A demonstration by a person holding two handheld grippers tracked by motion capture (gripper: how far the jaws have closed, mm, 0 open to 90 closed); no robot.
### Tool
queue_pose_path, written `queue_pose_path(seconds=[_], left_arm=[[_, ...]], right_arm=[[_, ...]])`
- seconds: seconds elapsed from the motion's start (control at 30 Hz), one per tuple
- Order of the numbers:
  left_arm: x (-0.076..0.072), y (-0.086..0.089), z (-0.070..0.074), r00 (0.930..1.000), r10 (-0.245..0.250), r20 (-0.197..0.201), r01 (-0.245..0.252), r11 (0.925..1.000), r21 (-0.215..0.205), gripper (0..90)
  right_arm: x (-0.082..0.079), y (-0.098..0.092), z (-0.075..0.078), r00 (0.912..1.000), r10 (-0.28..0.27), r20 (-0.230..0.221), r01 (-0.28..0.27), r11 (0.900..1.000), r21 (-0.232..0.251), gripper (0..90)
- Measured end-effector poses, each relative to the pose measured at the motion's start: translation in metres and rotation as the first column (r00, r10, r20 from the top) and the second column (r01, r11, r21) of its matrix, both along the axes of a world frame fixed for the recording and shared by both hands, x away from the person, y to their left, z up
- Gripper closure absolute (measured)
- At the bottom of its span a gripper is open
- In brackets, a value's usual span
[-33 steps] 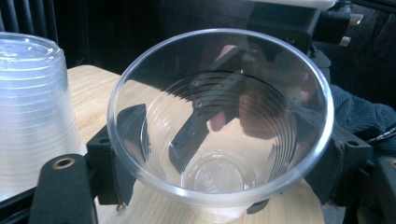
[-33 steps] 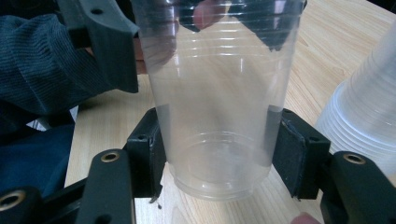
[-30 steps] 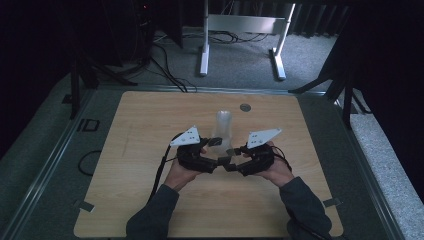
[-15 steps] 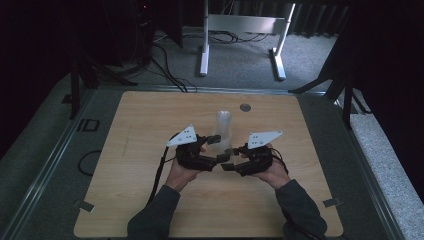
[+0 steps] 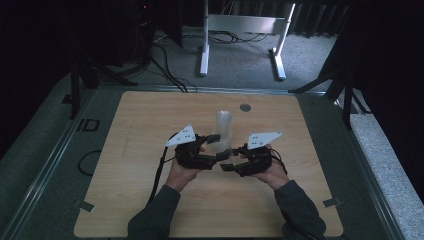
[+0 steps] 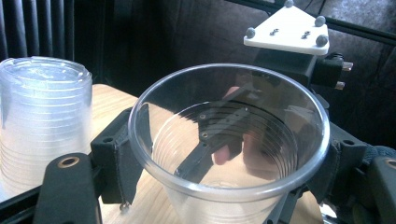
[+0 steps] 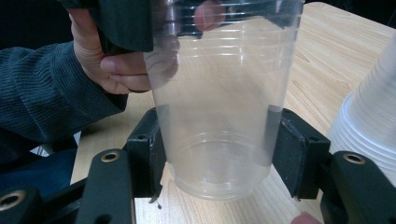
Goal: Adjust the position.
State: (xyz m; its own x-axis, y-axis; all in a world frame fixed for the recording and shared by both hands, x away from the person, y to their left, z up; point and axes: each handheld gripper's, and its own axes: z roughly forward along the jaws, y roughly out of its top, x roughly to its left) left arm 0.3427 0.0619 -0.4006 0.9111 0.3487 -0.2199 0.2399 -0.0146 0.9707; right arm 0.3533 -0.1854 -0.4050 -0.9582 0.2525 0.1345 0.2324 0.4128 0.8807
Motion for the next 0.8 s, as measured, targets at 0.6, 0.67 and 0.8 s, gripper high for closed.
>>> queue_pose_path(seconds=[0.6,0.67,0.8], left_arm=[[0.0001,0.0031,0.0011,0.9997,0.023,0.009,-0.023,0.9994,0.027,27.5],[-0.0002,0.0037,0.0013,0.9995,0.028,0.013,-0.029,0.9991,0.032,27.6],[-0.0001,0.0058,0.0013,0.9991,0.038,0.016,-0.039,0.9983,0.043,27.6]], right_arm=[[-0.0001,0.0007,0.0023,0.9997,-0.023,0.009,0.023,0.999,-0.036,29.7],[0.0002,-0.0002,0.0030,0.9994,-0.031,0.012,0.031,0.999,-0.037,28.4],[0.0006,-0.0030,0.0041,0.9986,-0.050,0.017,0.051,0.998,-0.035,25.8]])
